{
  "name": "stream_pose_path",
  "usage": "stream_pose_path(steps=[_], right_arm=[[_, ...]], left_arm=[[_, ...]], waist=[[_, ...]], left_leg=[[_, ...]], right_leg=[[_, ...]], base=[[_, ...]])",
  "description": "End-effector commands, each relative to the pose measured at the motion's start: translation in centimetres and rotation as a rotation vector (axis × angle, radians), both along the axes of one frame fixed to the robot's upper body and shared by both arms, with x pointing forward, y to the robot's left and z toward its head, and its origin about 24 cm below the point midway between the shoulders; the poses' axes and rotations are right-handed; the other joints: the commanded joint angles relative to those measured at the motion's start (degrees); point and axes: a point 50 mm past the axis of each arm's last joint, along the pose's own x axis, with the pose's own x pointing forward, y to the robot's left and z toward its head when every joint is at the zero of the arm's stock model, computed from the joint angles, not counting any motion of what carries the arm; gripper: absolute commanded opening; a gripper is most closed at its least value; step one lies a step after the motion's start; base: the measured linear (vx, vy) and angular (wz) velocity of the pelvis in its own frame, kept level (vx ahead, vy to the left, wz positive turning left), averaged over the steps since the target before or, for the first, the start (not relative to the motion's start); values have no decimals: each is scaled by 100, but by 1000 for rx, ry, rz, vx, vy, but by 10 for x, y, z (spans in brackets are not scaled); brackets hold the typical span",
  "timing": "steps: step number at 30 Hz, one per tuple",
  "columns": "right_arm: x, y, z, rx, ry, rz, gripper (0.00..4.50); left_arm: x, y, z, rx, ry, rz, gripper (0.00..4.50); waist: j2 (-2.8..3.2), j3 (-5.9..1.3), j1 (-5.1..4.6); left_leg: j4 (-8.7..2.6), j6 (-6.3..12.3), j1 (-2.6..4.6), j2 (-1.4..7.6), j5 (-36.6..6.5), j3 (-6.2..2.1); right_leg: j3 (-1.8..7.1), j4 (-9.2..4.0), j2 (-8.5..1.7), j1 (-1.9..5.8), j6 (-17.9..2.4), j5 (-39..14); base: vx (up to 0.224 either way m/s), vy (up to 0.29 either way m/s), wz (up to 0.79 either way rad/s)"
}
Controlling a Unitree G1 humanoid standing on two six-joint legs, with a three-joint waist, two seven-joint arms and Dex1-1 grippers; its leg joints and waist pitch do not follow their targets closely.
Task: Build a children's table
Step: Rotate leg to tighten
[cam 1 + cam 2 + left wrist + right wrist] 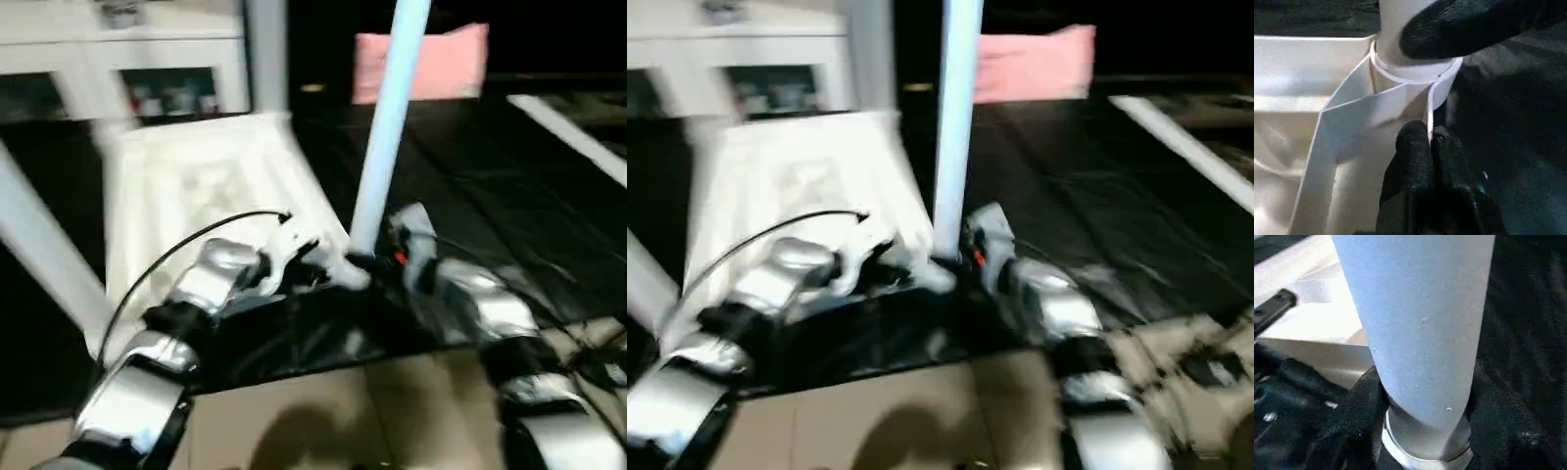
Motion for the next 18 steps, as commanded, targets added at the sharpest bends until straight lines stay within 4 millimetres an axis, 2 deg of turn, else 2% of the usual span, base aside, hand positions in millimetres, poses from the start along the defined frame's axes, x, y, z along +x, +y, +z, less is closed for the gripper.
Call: stream_pose_path(steps=[1, 2, 3, 4, 6, 8, 9, 10, 11, 12, 13, 15, 17, 18], right_arm=[[-15, 45, -13, 60, 99, 124, 204], [-15, 44, -12, 67, 94, 117, 260], [-15, 40, -12, 69, 85, 104, 274], [-15, 38, -12, 69, 81, 92, 274], [-15, 35, -12, 59, 73, 76, 293], [-15, 30, -13, 45, 63, 66, 309], [-18, 17, -12, 41, 55, 51, 322], [-19, 14, -11, 49, 57, 48, 322], [-21, 11, -10, 61, 60, 44, 322], [-21, 11, -10, 61, 60, 44, 345], [-23, 4, -10, 53, 48, 44, 345], [-26, -12, -5, 56, -11, 23, 357], [-29, -20, 0, 75, -51, 19, 366], [-30, -23, 2, 83, -66, 19, 394]], left_arm=[[6, -22, 20, -25, -129, -79, 0], [5, -21, 20, -10, -139, -98, 0], [5, -19, 19, 2, -147, -118, 0], [5, -18, 19, 8, -151, -126, 0], [4, -17, 19, 19, -158, -137, 0], [5, -15, 18, 32, -163, -137, 0], [7, -9, 16, 58, -184, -130, 0], [7, -8, 16, 64, -189, -126, 0], [8, -5, 16, 71, -196, -121, 0], [8, -5, 16, 71, -196, -121, 0], [10, -2, 16, 80, -212, -112, 0], [15, 7, 17, 105, -252, -53, 0], [17, 11, 19, 98, -273, -24, 0], [18, 11, 20, 90, -280, -13, 0]], waist=[[-17, -328, 7], [-13, -335, -4], [7, -350, 1], [12, -348, 5], [24, -361, 4], [22, -351, 16], [29, -354, 28], [27, -360, 28], [24, -373, 55], [24, -373, 55], [38, -382, 77], [-1, -380, 115], [-12, -405, 134], [-18, -429, 150]], left_leg=[[-337, 290, -17, -18, -1486, 16], [-341, 298, -21, -10, -1483, 14], [-363, 312, -45, 18, -1444, 0], [-379, 317, -46, 40, -1457, -12], [-417, 316, -32, 95, -1469, -26], [-430, 310, -18, 106, -1503, -13], [-439, 317, -28, 107, -1438, -19], [-446, 315, -35, 116, -1413, -16], [-455, 335, -29, 129, -1322, -14], [-455, 335, -29, 129, -1322, -14], [-455, 344, -19, 134, -1244, -7], [-453, 391, -40, 119, -1138, 17], [-447, 413, -87, 114, -1014, 16], [-437, 449, -121, 120, -798, 10]], right_leg=[[157, -747, -356, 273, 60, -3544], [150, -741, -358, 287, 53, -3524], [159, -718, -369, 317, 21, -3384], [162, -709, -373, 316, -2, -3303], [197, -652, -383, 320, -222, -2893], [226, -622, -384, 310, -338, -2788], [249, -603, -380, 328, -394, -2662], [268, -580, -383, 333, -417, -2578], [304, -530, -386, 338, -533, -2344], [304, -530, -386, 338, -533, -2344], [329, -507, -393, 336, -601, -2235], [349, -514, -376, 353, -543, -2249], [357, -475, -388, 389, -556, -2165], [372, -429, -395, 406, -589, -1913]], base=[[0, 0, 0], [0, 0, 0], [0, 0, 0], [0, 0, 0], [0, 0, 0], [0, 0, 0], [0, 0, 0], [0, 0, 0], [0, 0, 0], [0, 0, 0], [0, 0, 0], [0, 0, 0], [0, 0, 0], [0, 0, 0]])
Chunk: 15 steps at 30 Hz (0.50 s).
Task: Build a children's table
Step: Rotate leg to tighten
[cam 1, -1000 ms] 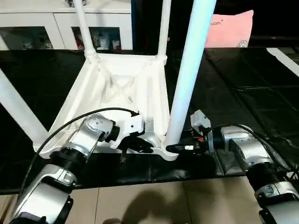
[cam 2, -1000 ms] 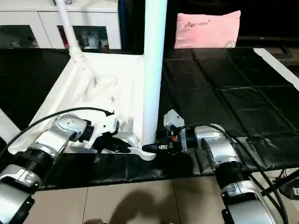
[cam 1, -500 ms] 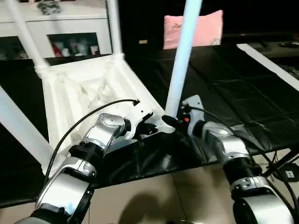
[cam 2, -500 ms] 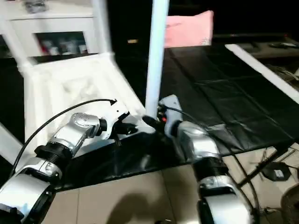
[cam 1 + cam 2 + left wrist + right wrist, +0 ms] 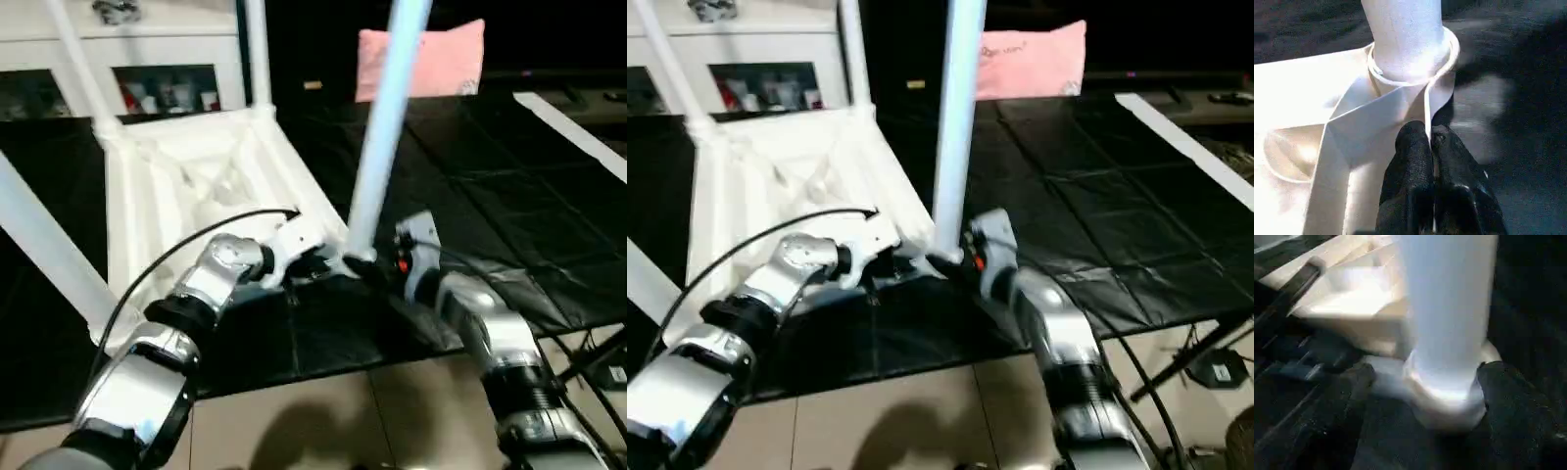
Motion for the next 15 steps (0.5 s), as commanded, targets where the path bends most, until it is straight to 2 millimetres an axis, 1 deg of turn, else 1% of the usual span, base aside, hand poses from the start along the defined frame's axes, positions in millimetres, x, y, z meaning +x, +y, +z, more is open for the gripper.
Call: stream_pose_path(steps=[1, 2, 3, 4, 5, 6, 7, 8, 9, 10, 11, 12, 13, 14, 15], right_arm=[[-2, -7, 10, 36, -66, 19, 394], [-6, -13, 13, 45, -87, 26, 399], [-9, -16, 15, 59, -101, 40, 403], [-9, -16, 15, 59, -101, 40, 416], [-14, -19, 20, 78, -119, 55, 432], [-14, -19, 20, 78, -119, 55, 441], [-15, -19, 22, 68, -146, 37, 444], [-15, -20, 23, 59, -158, 29, 444], [-15, -20, 23, 57, -159, 27, 447], [-11, -17, 24, 81, -160, -23, 448], [-9, -16, 25, 98, -162, -41, 450], [-9, -15, 25, 101, -163, -43, 450], [-8, -14, 27, 113, -174, -54, 450], [-6, -11, 31, 122, -209, -64, 450], [-4, -9, 36, 158, -216, -65, 450]], left_arm=[[11, 4, 18, -34, -97, 63, 0], [12, 4, 21, -68, -107, 75, 0], [12, 5, 24, -99, -108, 73, 0], [12, 5, 24, -99, -108, 73, 0], [10, 5, 27, -155, -100, 49, 0], [10, 5, 27, -155, -100, 49, 27], [7, 7, 30, -218, -79, 33, 54], [5, 8, 31, -240, -75, 32, 54], [5, 8, 32, -243, -75, 32, 54], [-2, 13, 33, -271, -56, 23, 54], [-5, 15, 33, -281, -49, 16, 70], [-5, 15, 33, -282, -49, 15, 87], [-8, 16, 33, -292, -42, 11, 97], [-12, 19, 34, -313, -27, 10, 98], [-16, 21, 34, -330, -15, 5, 111]], waist=[[-42, -443, 42], [-42, -471, 63], [-34, -476, 73], [-64, -480, 66], [14, -484, 72], [-4, -488, 80], [6, -479, 82], [3, -479, 79], [25, -486, 78], [45, -488, 93], [-4, -463, 88], [22, -457, 102], [32, -423, 93], [13, -418, 97], [-1, -388, 81]], left_leg=[[-387, 477, -118, 111, -685, 10], [-353, 535, -116, 111, -472, 18], [-334, 636, -150, 103, -259, 24], [-308, 738, -167, 90, -123, 35], [-304, 756, -186, 81, -66, 21], [-292, 810, -181, 75, -34, 40], [-299, 863, -187, 99, -10, 39], [-292, 876, -193, 89, -2, 49], [-292, 857, -174, 103, -49, 51], [-296, 844, -137, 117, -87, 57], [-328, 776, -154, 167, -134, 45], [-338, 727, -126, 174, -209, 54], [-350, 648, -104, 156, -423, 73], [-366, 543, -95, 169, -562, 69], [-382, 494, -87, 159, -662, 83]], right_leg=[[344, -358, -389, 415, -624, -1855], [366, -301, -383, 393, -734, -1526], [379, -250, -369, 409, -873, -1155], [394, -200, -357, 390, -964, -862], [389, -173, -363, 405, -1008, -781], [387, -210, -361, 405, -1007, -728], [389, -174, -375, 400, -1109, -639], [384, -177, -369, 395, -1124, -635], [385, -176, -382, 379, -1193, -678], [383, -193, -378, 351, -1225, -724], [395, -165, -394, 354, -1263, -832], [394, -178, -392, 334, -1266, -946], [391, -243, -375, 312, -1168, -1285], [399, -245, -396, 322, -1081, -1511], [398, -291, -372, 296, -982, -1722]], base=[[0, 0, 0], [0, 0, 0], [0, 0, 0], [0, 0, 0], [0, 0, 0], [0, 0, 0], [0, 0, 0], [0, 0, 0], [0, 0, 0], [0, 0, 0], [0, 0, 0], [0, 0, 0], [0, 0, 0], [0, 0, 0], [0, 0, 0]])
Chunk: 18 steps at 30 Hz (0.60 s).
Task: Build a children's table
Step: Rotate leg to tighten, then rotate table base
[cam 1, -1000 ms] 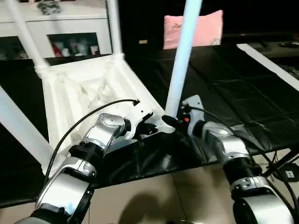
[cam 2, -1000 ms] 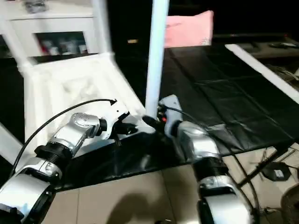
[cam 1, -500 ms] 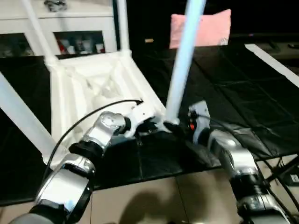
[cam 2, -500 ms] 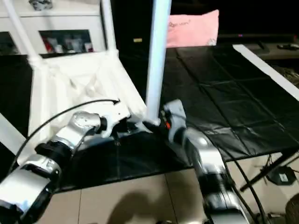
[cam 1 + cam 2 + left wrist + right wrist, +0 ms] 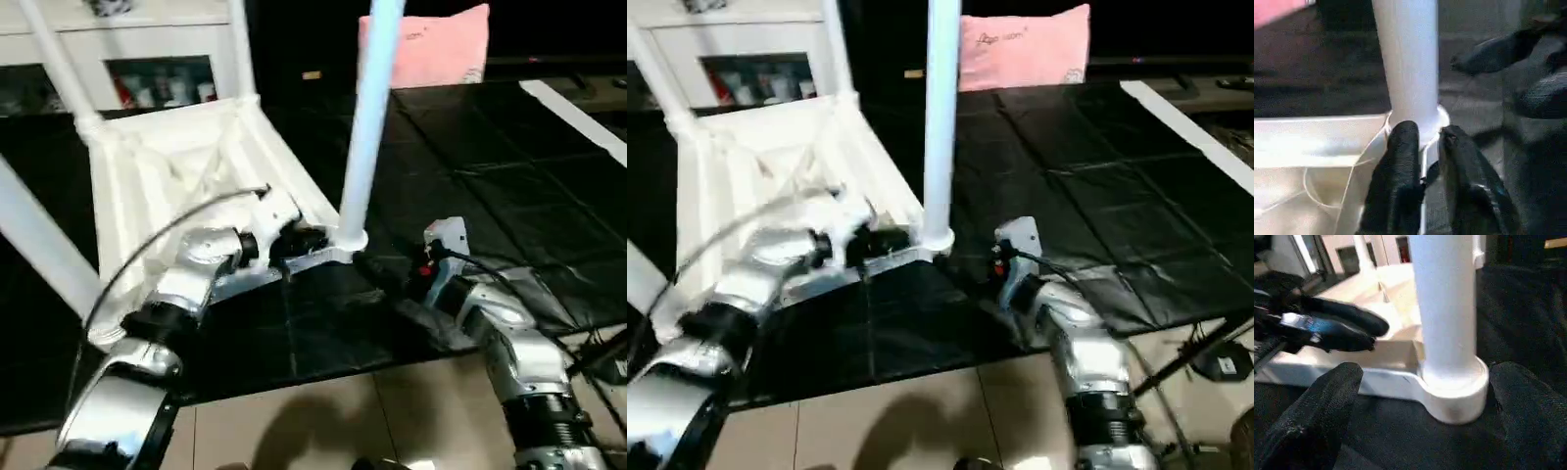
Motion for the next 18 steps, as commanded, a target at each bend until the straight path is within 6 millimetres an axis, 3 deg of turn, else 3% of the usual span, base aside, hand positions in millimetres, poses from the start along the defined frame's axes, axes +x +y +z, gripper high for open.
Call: stream_pose_path(steps=[1, 2, 3, 5, 6, 7, 8, 9, 11, 12, 15, 17, 18], right_arm=[[9, 1, 21, 82, -75, -28, 450], [14, 3, 29, 142, -93, -43, 450], [15, 3, 31, 158, -97, -49, 450], [19, 5, 37, 195, -108, -67, 450], [21, 5, 39, 206, -113, -74, 450], [21, 5, 39, 206, -113, -74, 450], [25, 6, 43, 228, -120, -94, 450], [37, 5, 50, 259, -131, -175, 450], [44, 4, 52, 258, -135, -230, 450], [49, 1, 51, 246, -129, -277, 450], [60, -9, 46, 166, -99, -379, 450], [65, -16, 42, 118, -76, -450, 450], [65, -18, 41, 112, -73, -461, 450]], left_arm=[[-12, 5, 0, -43, 46, -21, 111], [-21, 8, 0, -62, 67, -37, 124], [-23, 9, 0, -68, 74, -41, 139], [-31, 12, 0, -88, 96, -50, 154], [-35, 13, 1, -99, 110, -54, 164], [-35, 13, 1, -99, 110, -54, 164], [-42, 15, 2, -120, 138, -66, 182], [-63, 23, -1, -134, 210, -105, 190], [-74, 28, -4, -125, 248, -121, 199], [-81, 32, -8, -114, 275, -121, 218], [-92, 44, -15, -83, 313, -76, 237], [-99, 52, -17, -65, 339, -46, 258], [-100, 54, -17, -60, 344, -42, 270]], waist=[[-92, -402, 18], [-63, -406, 4], [-70, -413, 2], [-52, -399, -3], [-78, -384, -18], [-56, -392, 10], [-111, -380, 18], [-121, -402, 25], [-153, -356, -29], [-155, -340, -54], [-146, -313, -74], [-133, -304, -48], [-148, -295, -67]], left_leg=[[-379, 427, -17, 160, -686, 34], [-390, 422, -42, 165, -593, 25], [-400, 393, -36, 195, -558, 13], [-394, 370, 12, 183, -607, 43], [-393, 367, -8, 162, -605, 61], [-391, 345, 6, 164, -600, 55], [-386, 357, 35, 149, -629, 86], [-408, 278, 7, 199, -566, 58], [-424, 239, -58, 149, -534, 66], [-415, 180, -10, 137, -648, 86], [-418, 71, 37, 108, -885, 95], [-410, 41, 149, 103, -1089, 120], [-427, 21, 104, 95, -1132, 107]], right_leg=[[368, -355, -381, 426, -904, -1724], [381, -331, -379, 430, -891, -1677], [397, -285, -410, 430, -911, -1615], [408, -310, -382, 377, -908, -1645], [405, -332, -358, 381, -874, -1666], [408, -318, -372, 382, -874, -1664], [412, -359, -346, 344, -841, -1709], [432, -252, -406, 391, -934, -1612], [428, -280, -355, 390, -821, -1862], [463, -293, -341, 332, -792, -2006], [485, -332, -309, 304, -651, -2386], [512, -370, -282, 232, -618, -2435], [513, -349, -268, 276, -652, -2364]], base=[[0, 0, 0], [0, 0, 0], [0, 0, 0], [0, 0, 0], [0, 0, 0], [0, 0, 0], [0, 0, 0], [0, 0, 0], [0, 0, 0], [0, 0, 0], [0, 0, 0], [0, 0, 0], [0, 0, 0]])
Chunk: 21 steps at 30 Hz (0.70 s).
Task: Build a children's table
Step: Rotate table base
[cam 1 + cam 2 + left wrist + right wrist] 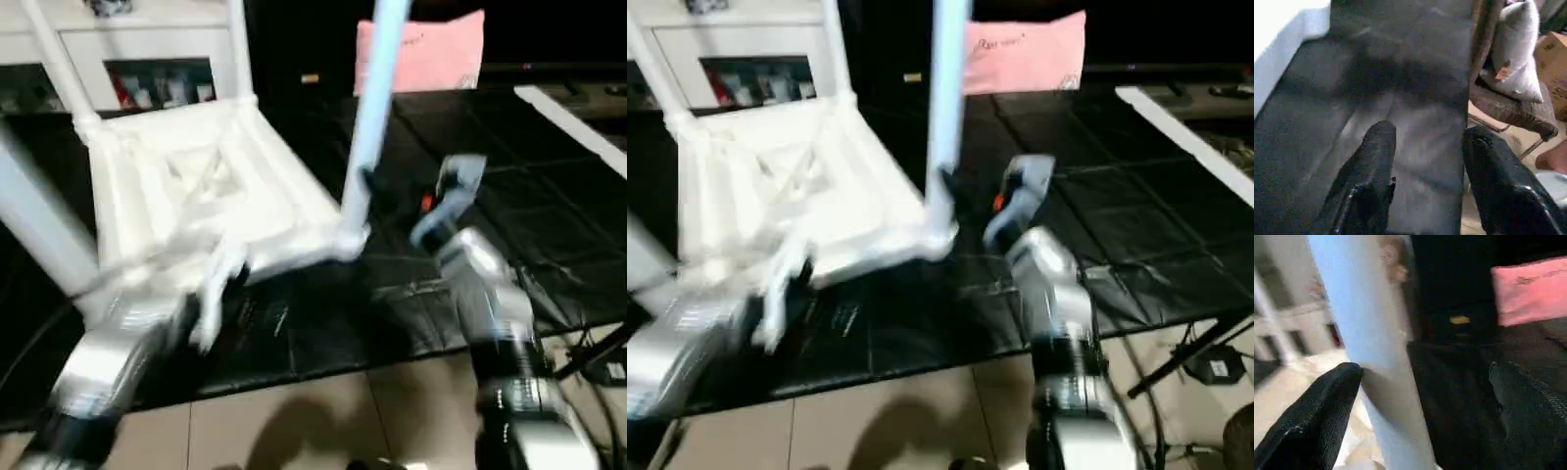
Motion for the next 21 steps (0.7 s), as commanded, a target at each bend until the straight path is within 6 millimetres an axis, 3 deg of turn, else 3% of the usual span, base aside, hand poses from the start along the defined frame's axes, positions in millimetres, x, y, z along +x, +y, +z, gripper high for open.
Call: stream_pose_path(steps=[1, 4, 6, 8, 9, 10, 11, 12, 13, 15, 17, 19, 21], right_arm=[[3, -11, -5, -28, 36, -80, 450], [6, -17, -6, -40, 46, -121, 450], [8, -19, -6, -48, 36, -121, 450], [7, -18, -6, -52, 27, -104, 450], [5, -16, -7, -59, 23, -75, 450], [5, -16, -7, -59, 23, -75, 450], [2, -13, -10, -75, 19, -30, 450], [-4, -8, -15, -83, 22, 47, 450], [-4, -8, -15, -83, 22, 47, 450], [-9, -7, -22, -127, 32, 95, 450], [-13, -4, -26, -162, 32, 152, 450], [-22, 2, -31, -186, 31, 268, 450], [-28, 6, -33, -196, 33, 324, 450]], left_arm=[[-2, 6, 7, 19, -18, 13, 270], [-17, 20, 5, 50, 32, 36, 296], [-33, 33, 3, 92, 81, 52, 313], [-38, 38, 2, 112, 96, 54, 336], [-44, 46, 0, 139, 115, 57, 343], [-44, 46, 0, 139, 115, 57, 343], [-50, 55, -1, 169, 137, 59, 361], [-60, 73, 1, 227, 172, 68, 361], [-60, 73, 1, 227, 172, 68, 361], [-62, 90, 8, 258, 181, 104, 390], [-61, 102, 15, 275, 173, 142, 406], [-61, 121, 29, 300, 166, 201, 416], [-62, 131, 37, 314, 159, 231, 429]], waist=[[48, -352, -38], [34, -369, -48], [-9, -368, -105], [6, -362, -146], [-28, -365, -152], [-12, -368, -139], [-60, -350, -162], [-72, -356, -147], [-70, -344, -151], [-57, -333, -160], [-55, -312, -162], [-60, -300, -143], [-42, -282, -144]], left_leg=[[-434, 69, 2, 105, -1150, 10], [-436, 68, -24, 103, -1112, -13], [-424, 101, -77, 99, -1116, -10], [-408, 206, -48, 76, -1082, 9], [-410, 221, -65, 79, -1022, 7], [-408, 242, -68, 81, -990, 1], [-420, 275, -82, 90, -1022, 4], [-420, 287, -85, 96, -1011, -9], [-414, 323, -114, 84, -1015, -12], [-427, 271, -21, 117, -1165, -12], [-440, 241, -37, 109, -1264, -15], [-445, 223, 12, 107, -1437, -17], [-467, 234, -16, 107, -1578, -48]], right_leg=[[346, -432, -296, 299, -672, -2324], [352, -396, -302, 329, -654, -2243], [349, -372, -302, 341, -668, -2233], [361, -390, -256, 310, -678, -2160], [361, -380, -254, 327, -700, -2095], [362, -370, -260, 328, -726, -2047], [363, -384, -257, 323, -737, -2099], [365, -372, -272, 339, -732, -2102], [374, -377, -278, 348, -694, -2125], [377, -411, -256, 287, -696, -2272], [385, -403, -233, 294, -742, -2250], [394, -435, -231, 270, -718, -2417], [396, -445, -234, 292, -668, -2588]], base=[[0, 0, 0], [0, 0, 0], [0, 0, 0], [0, 0, 0], [0, 0, 0], [0, 0, 0], [0, 0, 0], [0, 0, 0], [0, 0, 0], [0, 0, 0], [0, 0, 0], [0, 0, 0], [0, 0, 0]])
